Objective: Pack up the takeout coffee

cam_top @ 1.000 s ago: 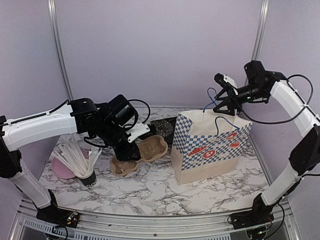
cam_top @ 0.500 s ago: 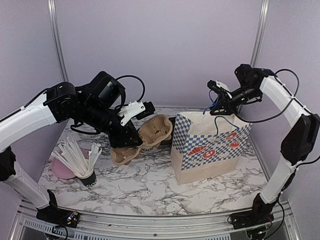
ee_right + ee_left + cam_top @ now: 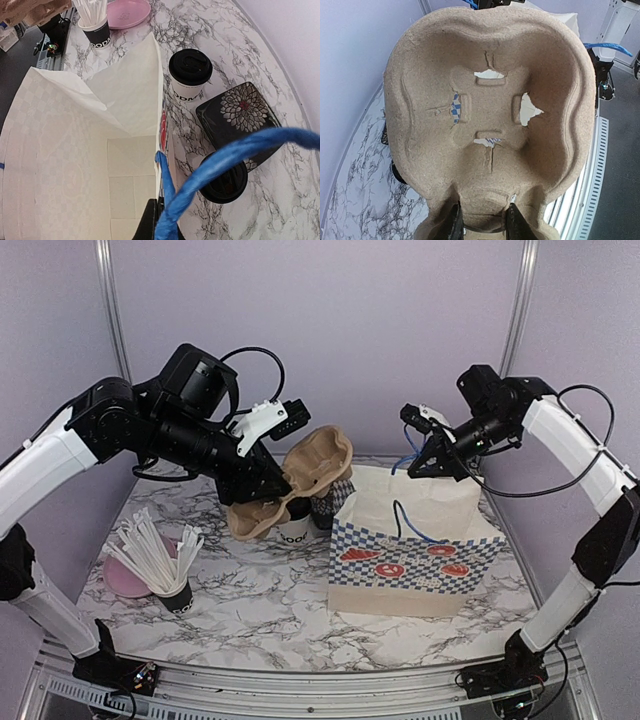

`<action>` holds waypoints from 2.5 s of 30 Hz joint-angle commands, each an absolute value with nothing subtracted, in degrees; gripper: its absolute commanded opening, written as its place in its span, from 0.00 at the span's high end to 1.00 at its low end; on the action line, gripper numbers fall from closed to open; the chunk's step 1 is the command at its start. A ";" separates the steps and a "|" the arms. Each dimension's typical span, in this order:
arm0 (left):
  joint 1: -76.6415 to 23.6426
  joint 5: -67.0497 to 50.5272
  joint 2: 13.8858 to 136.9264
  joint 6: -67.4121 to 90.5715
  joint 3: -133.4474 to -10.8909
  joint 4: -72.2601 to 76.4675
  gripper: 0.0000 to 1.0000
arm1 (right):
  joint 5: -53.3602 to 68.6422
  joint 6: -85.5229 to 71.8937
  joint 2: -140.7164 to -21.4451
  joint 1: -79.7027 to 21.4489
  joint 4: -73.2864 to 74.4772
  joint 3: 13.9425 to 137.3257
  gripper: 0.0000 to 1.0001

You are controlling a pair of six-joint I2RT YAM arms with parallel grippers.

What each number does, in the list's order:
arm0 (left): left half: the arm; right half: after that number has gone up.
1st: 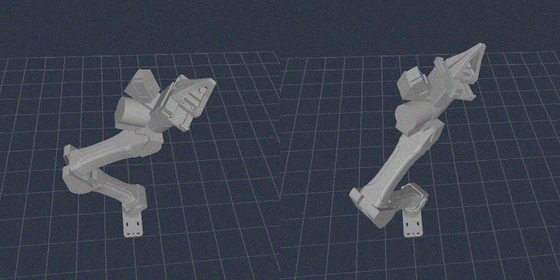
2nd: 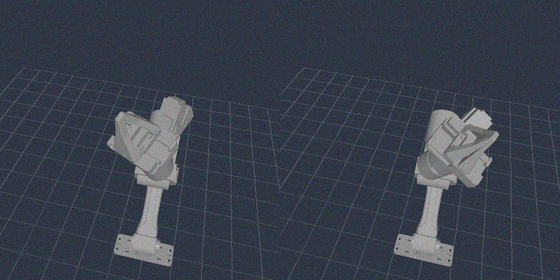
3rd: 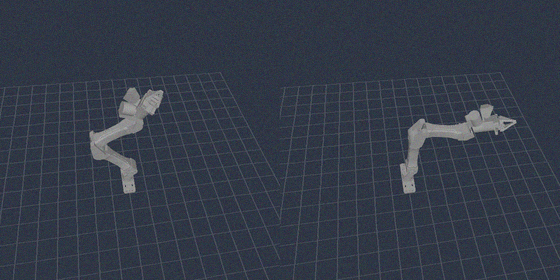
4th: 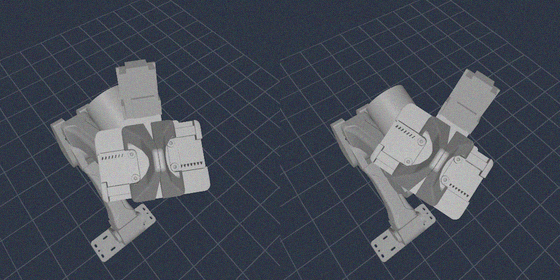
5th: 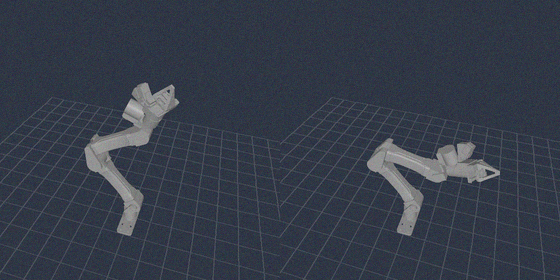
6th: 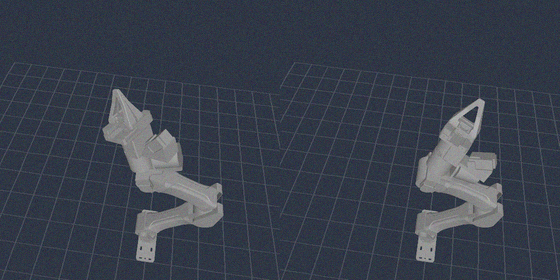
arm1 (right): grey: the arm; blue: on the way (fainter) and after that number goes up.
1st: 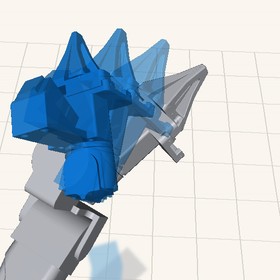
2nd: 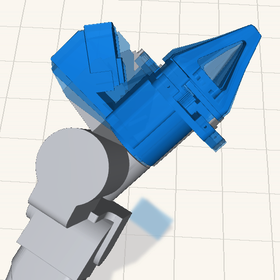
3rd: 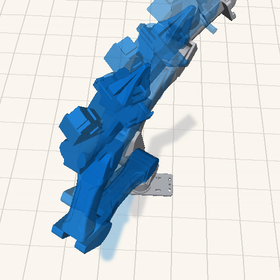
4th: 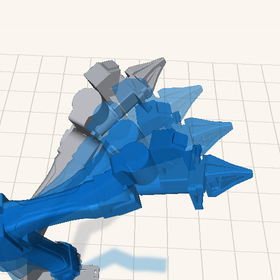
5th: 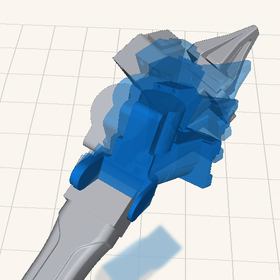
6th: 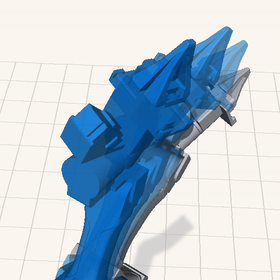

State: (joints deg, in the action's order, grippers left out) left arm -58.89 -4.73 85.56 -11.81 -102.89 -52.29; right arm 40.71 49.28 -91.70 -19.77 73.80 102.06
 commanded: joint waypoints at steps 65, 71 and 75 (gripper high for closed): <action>-67.94 2.35 111.46 -12.48 -116.06 -51.85 0.72 | 54.67 46.29 -86.68 -19.79 74.40 109.60 0.37; -67.94 1.80 115.73 -8.77 -121.10 -58.32 0.71 | 52.66 45.22 -84.38 -19.69 71.37 105.33 0.37; -67.70 2.79 118.12 -6.64 -122.55 -61.27 0.71 | 52.02 44.32 -83.23 -19.73 69.51 103.24 0.37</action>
